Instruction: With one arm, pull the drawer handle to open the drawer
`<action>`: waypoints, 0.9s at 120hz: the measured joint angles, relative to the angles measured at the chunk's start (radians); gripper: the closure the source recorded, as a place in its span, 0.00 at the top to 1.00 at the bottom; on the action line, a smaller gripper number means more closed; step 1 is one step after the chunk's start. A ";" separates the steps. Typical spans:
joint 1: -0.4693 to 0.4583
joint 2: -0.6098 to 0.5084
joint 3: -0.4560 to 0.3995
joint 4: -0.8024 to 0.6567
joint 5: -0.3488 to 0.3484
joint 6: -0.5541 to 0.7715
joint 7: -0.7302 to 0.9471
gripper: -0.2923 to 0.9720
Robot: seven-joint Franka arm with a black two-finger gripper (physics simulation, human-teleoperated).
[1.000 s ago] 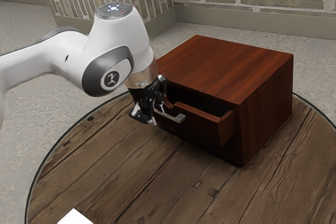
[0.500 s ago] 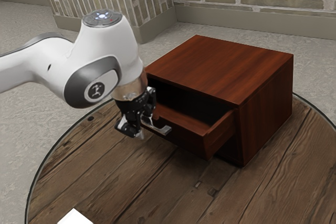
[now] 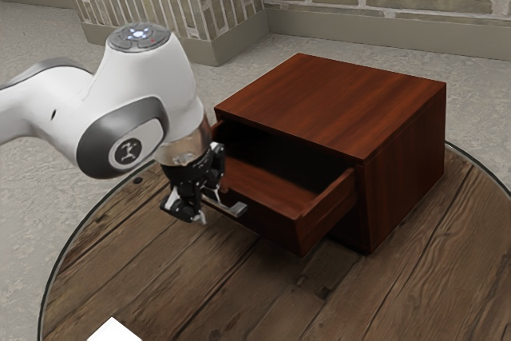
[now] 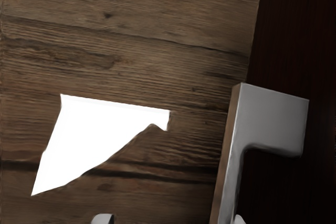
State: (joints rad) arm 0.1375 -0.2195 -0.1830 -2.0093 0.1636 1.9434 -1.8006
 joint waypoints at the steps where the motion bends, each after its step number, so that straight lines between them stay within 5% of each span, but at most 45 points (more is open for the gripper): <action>1: 0.000 -0.001 0.000 -0.001 0.000 0.000 0.000 0.40; 108: 0.001 -0.102 0.005 -0.093 -0.015 -0.022 -0.012 0.44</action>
State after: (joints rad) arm 0.1388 -0.3215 -0.1781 -2.1019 0.1484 1.9219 -1.8130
